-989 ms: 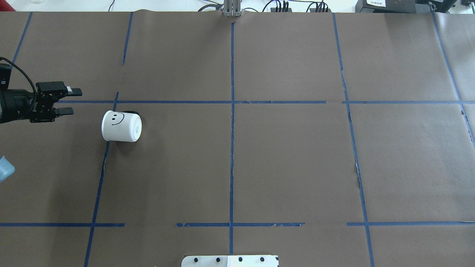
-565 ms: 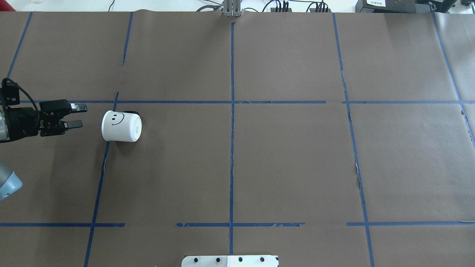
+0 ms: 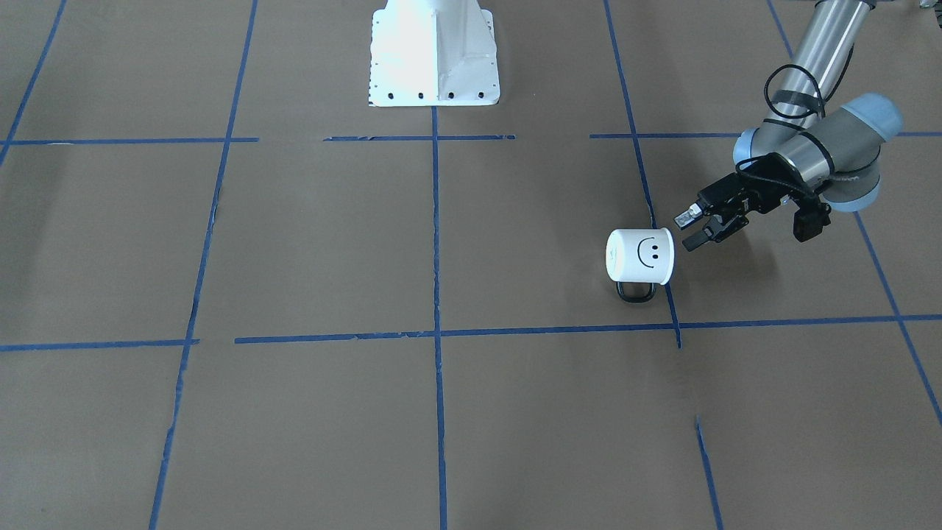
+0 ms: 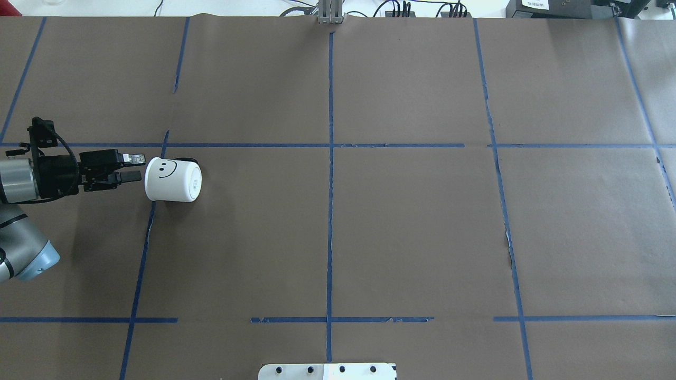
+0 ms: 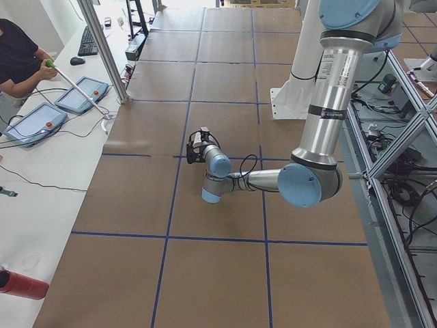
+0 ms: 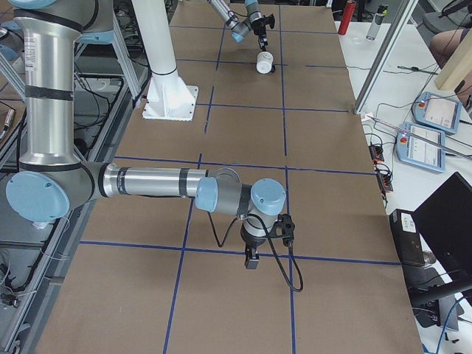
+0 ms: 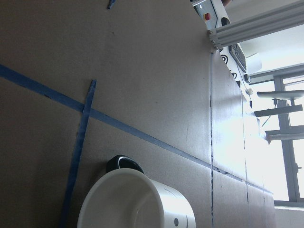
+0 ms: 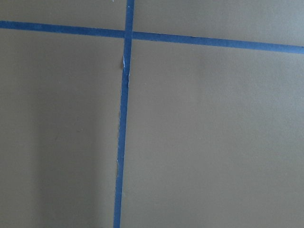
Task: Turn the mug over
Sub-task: 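Move the left gripper toward the open end of the sideways white mug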
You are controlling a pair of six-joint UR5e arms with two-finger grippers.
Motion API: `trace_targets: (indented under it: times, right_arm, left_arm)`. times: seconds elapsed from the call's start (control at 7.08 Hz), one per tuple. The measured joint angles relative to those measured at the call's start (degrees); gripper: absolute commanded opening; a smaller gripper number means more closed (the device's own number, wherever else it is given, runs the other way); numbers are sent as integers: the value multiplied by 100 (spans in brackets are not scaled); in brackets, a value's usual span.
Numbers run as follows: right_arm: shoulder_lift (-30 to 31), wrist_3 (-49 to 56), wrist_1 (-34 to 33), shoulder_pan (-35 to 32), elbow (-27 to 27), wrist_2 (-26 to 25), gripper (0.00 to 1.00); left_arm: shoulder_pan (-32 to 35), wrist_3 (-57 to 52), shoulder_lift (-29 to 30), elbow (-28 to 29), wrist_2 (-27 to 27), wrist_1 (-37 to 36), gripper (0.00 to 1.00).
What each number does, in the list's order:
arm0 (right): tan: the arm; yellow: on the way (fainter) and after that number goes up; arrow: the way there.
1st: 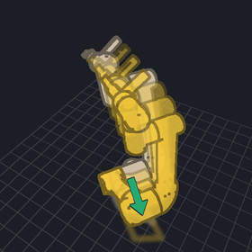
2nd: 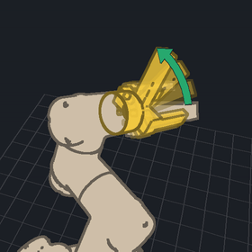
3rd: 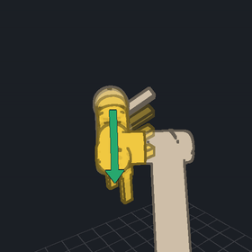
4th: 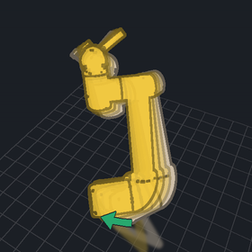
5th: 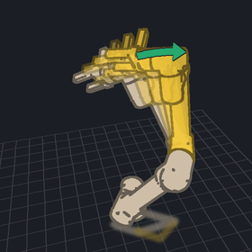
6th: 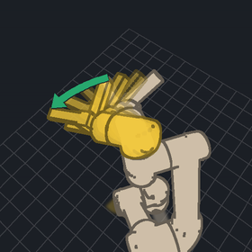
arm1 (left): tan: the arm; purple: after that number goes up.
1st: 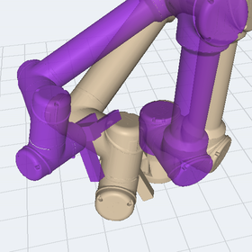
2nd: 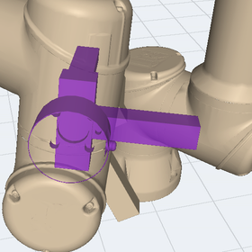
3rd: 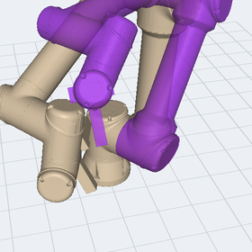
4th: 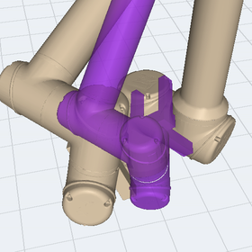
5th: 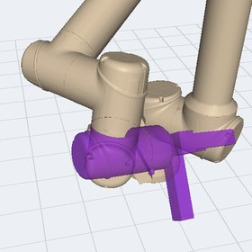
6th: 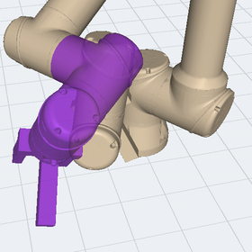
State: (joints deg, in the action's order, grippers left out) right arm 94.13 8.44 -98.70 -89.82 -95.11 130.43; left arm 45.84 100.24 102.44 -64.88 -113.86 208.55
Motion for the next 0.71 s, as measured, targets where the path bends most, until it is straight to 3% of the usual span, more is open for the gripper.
trace_targets:
  times: [0.42, 0.57, 0.71]
  right_arm:
    - [0, 0, 0, 0, -3, 0, 100]
    - [0, 0, 0, 0, -5, 0, 100]
    - [0, 0, 0, 0, -7, 0, 100]
  left_arm:
    - [-82, -274, 167, 139, 81, 36, 82]
    - [-201, -286, 213, 166, 211, 36, 74]
    - [-298, -286, 235, 195, 295, 37, 24]
